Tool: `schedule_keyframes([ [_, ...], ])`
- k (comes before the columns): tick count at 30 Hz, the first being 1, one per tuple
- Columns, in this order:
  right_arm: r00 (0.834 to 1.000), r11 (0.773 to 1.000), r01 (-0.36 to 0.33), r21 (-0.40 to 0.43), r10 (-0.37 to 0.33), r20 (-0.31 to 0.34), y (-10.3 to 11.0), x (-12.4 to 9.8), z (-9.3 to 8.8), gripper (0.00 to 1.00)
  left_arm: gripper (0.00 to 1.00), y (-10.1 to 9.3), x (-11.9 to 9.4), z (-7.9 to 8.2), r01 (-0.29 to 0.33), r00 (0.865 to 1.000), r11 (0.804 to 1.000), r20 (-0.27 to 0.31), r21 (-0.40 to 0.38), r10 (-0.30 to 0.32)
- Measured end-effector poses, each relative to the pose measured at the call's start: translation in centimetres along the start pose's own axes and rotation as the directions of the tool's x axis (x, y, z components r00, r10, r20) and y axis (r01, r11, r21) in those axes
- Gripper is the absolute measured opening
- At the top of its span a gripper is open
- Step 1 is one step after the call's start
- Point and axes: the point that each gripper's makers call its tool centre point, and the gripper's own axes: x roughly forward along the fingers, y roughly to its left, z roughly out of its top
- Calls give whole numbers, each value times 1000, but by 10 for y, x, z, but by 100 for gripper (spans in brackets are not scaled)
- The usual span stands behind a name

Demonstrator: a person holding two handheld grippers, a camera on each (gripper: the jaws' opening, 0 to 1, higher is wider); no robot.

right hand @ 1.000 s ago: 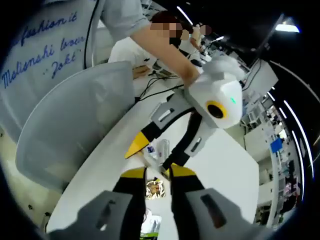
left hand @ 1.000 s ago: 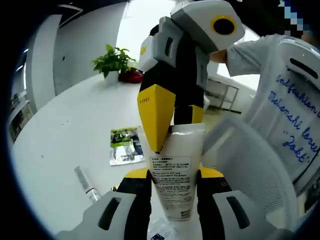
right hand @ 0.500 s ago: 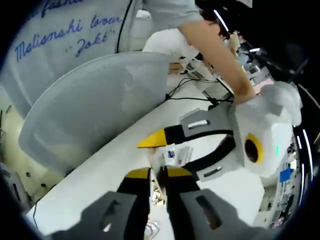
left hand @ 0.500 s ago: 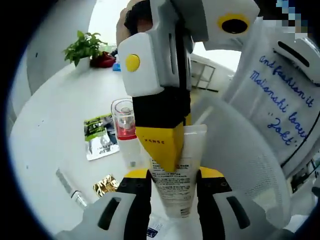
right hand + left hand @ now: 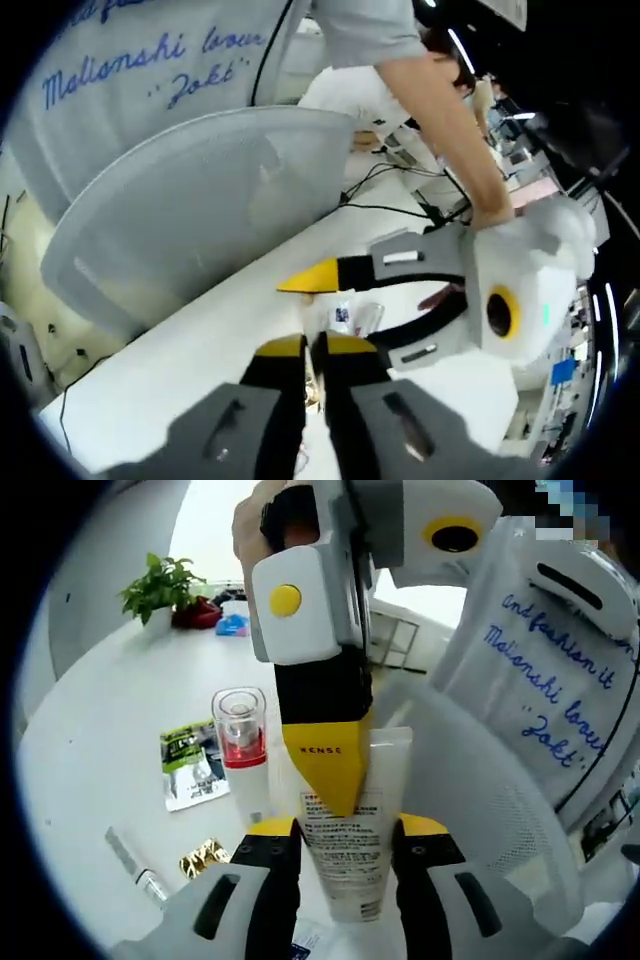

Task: Arrange the skincare products in the storage area until every visible bottle or jar stands upright without overlapping.

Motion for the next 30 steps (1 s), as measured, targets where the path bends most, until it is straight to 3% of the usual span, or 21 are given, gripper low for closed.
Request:
schedule_keyframes([
  [12, 999, 985, -35, 169, 38, -12, 3, -8, -1, 1, 33, 5, 2, -1, -32, 999, 999, 16, -10, 33],
  [16, 998, 960, -43, 276, 53, -27, 4, -8, -6, 1, 32, 12, 0, -3, -71, 997, 997, 13, -11, 71],
  [18, 998, 958, -38, 286, 48, -29, 2, -9, -7, 1, 31, 15, -1, -4, -92, 996, 996, 15, -16, 93],
  [22, 997, 916, -55, 398, 69, -20, 2, -10, -8, 1, 30, 16, -4, -5, -108, 994, 994, 26, -21, 108],
  [23, 998, 921, -45, 386, 60, -27, -1, -10, -10, 1, 30, 17, -4, -5, -111, 993, 994, 24, -20, 112],
  [24, 997, 906, -52, 419, 75, -38, 2, -9, -12, 1, 31, 17, -5, -6, -119, 993, 993, 23, -24, 120],
  [25, 997, 908, -45, 416, 68, -41, 0, -9, -13, 1, 32, 17, -5, -7, -123, 992, 992, 24, -28, 124],
  [30, 993, 871, -30, 491, 81, -82, 1, -6, -21, 1, 34, 21, -10, -10, -171, 984, 984, 49, -53, 174],
])
